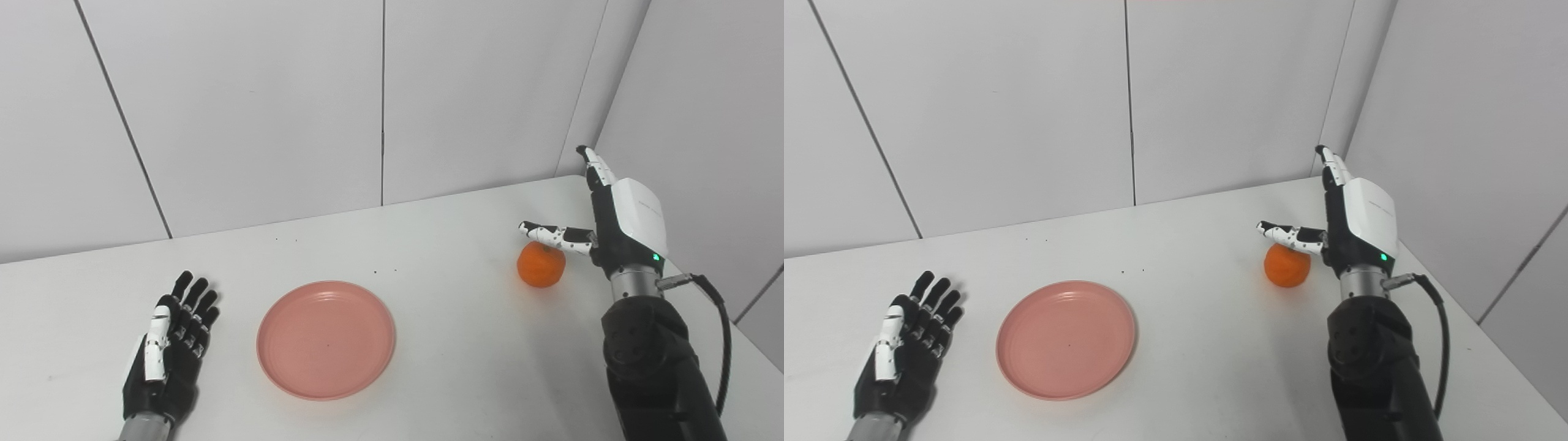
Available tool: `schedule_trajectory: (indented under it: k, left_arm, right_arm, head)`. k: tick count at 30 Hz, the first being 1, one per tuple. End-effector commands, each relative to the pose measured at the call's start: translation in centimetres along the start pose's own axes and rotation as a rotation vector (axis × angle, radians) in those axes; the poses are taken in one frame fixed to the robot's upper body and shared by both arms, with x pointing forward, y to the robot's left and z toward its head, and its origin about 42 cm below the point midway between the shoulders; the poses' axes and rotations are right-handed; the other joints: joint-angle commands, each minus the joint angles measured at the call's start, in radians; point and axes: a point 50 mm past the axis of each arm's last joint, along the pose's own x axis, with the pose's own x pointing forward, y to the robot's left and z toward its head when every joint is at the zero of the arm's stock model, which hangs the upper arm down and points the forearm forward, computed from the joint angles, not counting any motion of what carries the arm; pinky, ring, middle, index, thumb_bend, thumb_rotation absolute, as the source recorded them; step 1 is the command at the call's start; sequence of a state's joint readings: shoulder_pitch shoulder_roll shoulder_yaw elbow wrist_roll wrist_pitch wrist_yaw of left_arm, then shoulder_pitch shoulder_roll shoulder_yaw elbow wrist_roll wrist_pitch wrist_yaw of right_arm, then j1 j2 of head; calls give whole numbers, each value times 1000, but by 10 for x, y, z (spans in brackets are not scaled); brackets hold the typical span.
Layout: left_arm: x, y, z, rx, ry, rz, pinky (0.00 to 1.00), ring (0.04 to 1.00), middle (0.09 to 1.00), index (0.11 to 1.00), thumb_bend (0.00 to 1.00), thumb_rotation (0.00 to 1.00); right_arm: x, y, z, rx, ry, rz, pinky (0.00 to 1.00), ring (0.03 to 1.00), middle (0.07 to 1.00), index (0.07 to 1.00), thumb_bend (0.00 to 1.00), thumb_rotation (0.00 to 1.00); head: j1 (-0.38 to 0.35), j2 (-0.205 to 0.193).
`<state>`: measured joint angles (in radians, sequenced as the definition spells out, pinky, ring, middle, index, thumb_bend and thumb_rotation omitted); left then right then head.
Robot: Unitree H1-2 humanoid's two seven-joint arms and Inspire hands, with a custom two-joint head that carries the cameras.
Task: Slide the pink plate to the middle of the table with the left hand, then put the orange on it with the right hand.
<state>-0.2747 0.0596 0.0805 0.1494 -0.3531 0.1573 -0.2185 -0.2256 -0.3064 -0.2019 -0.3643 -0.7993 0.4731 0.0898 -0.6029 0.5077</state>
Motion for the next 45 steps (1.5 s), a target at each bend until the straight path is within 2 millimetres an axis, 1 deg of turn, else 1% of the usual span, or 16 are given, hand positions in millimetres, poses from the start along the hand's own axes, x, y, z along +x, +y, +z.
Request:
schedule_trajectory:
  k: [1, 6, 10, 13, 21, 24, 32, 36, 40, 45]
  left_arm:
    - [3, 1, 5, 7, 6, -6, 1000, 963, 966, 961, 317, 1000]
    - [4, 2, 5, 2, 6, 1, 996, 960, 963, 958, 312, 1000]
    - [4, 4, 6, 3, 6, -2, 1000, 965, 968, 965, 315, 1000]
    - [4, 4, 6, 4, 6, -2, 1000, 968, 972, 968, 314, 1000]
    - [4, 5, 8, 9, 6, 0, 1000, 968, 972, 971, 316, 1000]
    - [4, 6, 8, 5, 7, -5, 1000, 980, 983, 980, 319, 1000]
    - [3, 7, 8, 13, 10, 6, 987, 960, 966, 966, 317, 1000]
    - [3, 6, 9, 11, 5, 4, 988, 960, 966, 964, 313, 1000]
    - [2, 6, 9, 3, 5, 0, 997, 965, 969, 965, 315, 1000]
    - [1, 6, 9, 4, 8, 1, 1000, 978, 979, 976, 320, 1000]
  right_arm:
    - [8, -8, 4, 0, -9, -32, 722, 867, 928, 936, 874, 377]
    - [13, 1, -6, -16, 28, 19, 757, 884, 938, 937, 905, 413]
    - [16, 8, -9, -23, 41, 39, 744, 877, 934, 931, 934, 425]
    - [18, 14, -13, -13, 60, 66, 760, 888, 940, 937, 928, 409]
    - [20, 22, -19, -12, 84, 105, 756, 892, 945, 948, 927, 410]
    - [23, 26, -22, -12, 95, 112, 758, 892, 939, 941, 937, 407]
    - [29, 31, -28, -19, 119, 136, 769, 892, 935, 942, 945, 413]
    - [33, 34, -31, -24, 122, 147, 769, 886, 924, 933, 942, 403]
    - [35, 38, -33, -21, 135, 166, 775, 889, 924, 935, 944, 414]
    - [37, 43, -33, -17, 146, 178, 776, 883, 913, 920, 944, 395]
  head:
    - [-2, 1]
    - [-5, 2]
    - [-12, 4]
    - [-14, 5]
    - [-19, 8]
    - [-24, 9]
    - [-21, 11]
    - [-22, 14]
    - [-23, 15]
    - [-22, 18]
